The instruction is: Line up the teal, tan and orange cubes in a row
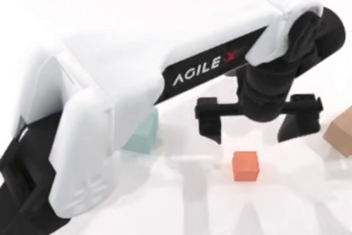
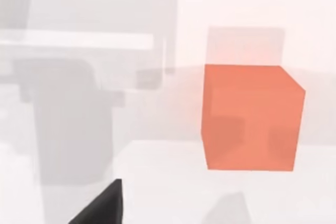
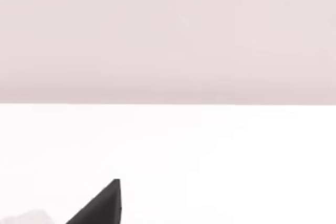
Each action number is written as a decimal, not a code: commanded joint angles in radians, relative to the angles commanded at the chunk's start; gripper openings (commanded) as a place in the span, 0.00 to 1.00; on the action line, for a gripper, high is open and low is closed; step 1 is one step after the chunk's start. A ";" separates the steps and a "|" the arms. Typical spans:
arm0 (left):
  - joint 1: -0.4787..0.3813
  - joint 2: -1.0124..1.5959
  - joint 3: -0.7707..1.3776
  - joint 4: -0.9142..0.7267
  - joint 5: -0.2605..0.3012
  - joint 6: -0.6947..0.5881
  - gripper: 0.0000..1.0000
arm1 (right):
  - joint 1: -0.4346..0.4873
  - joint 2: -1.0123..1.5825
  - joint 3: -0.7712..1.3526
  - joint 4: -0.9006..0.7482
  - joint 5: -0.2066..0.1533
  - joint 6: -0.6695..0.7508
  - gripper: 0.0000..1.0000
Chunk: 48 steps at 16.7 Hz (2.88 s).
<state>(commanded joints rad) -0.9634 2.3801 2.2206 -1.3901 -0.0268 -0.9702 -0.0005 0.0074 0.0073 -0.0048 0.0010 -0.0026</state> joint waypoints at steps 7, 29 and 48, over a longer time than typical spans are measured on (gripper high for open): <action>0.175 -0.359 -0.339 0.209 -0.011 0.069 1.00 | 0.007 0.266 0.228 -0.173 0.009 -0.090 1.00; 0.972 -2.343 -2.191 1.363 0.025 0.944 1.00 | 0.093 1.816 1.347 -1.075 -0.001 -0.550 1.00; 0.983 -2.380 -2.221 1.390 0.027 0.970 1.00 | 0.095 1.973 1.173 -0.766 0.000 -0.554 1.00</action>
<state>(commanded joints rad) 0.0200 0.0000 0.0000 0.0000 0.0000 0.0000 0.0949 1.9800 1.1800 -0.7708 0.0013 -0.5569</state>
